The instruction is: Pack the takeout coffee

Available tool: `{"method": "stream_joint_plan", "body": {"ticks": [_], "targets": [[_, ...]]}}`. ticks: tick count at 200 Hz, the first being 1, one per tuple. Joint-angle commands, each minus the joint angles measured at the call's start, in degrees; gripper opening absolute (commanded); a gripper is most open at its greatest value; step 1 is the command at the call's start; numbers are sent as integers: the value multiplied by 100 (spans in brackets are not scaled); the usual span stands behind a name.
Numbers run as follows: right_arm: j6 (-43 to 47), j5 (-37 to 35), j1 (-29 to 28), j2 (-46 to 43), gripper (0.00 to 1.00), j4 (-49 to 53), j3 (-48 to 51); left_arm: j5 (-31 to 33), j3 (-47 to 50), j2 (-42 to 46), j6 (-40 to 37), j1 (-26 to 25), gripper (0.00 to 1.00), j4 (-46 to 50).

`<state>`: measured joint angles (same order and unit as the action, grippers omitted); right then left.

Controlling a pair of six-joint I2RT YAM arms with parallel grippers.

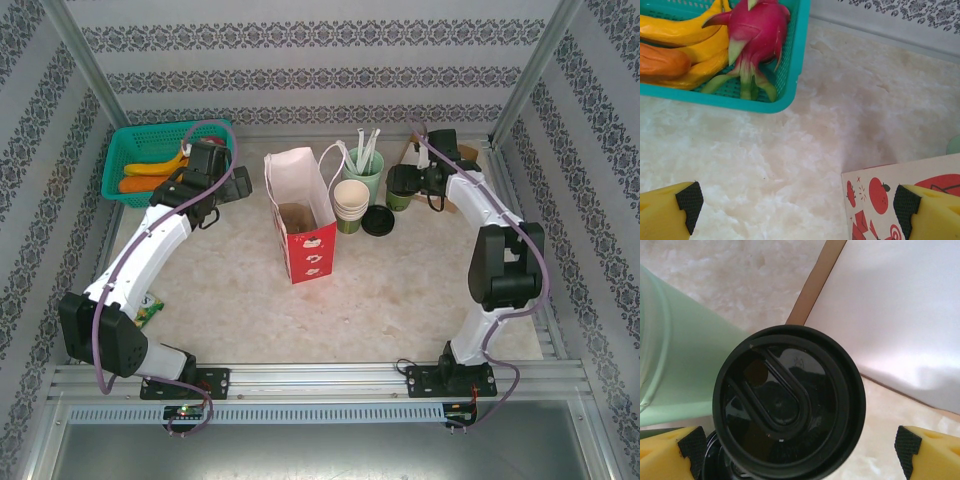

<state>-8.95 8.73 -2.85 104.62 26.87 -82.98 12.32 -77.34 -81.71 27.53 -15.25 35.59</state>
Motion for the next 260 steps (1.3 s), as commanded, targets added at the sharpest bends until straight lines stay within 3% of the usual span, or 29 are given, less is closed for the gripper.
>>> {"method": "stream_joint_plan", "body": {"ticks": [1,52,96,123,140,169,222,260], "targets": [[166,208,-4,217,98,148,-292,141,1,49,84,78,99,-137],[67,296,-5,508,98,134,-466,136,-40,-4,30,88,99,-54],[69,326,0,621,80,209,-581,-18,-97,-70,24,90,99,-7],[33,105,4,476,80,213,-403,-32,-90,-59,16,88,99,26],[-8,9,29,287,80,213,-189,-190,-80,-37,-20,84,99,-18],[-79,-34,67,-181,80,170,397,-1069,11,34,-132,87,99,-336],[-316,-162,83,-1176,80,254,1659,-1774,541,391,-289,84,99,-1235],[-596,42,4,-1976,79,374,2549,-1552,661,520,-52,91,99,-1405]]}}
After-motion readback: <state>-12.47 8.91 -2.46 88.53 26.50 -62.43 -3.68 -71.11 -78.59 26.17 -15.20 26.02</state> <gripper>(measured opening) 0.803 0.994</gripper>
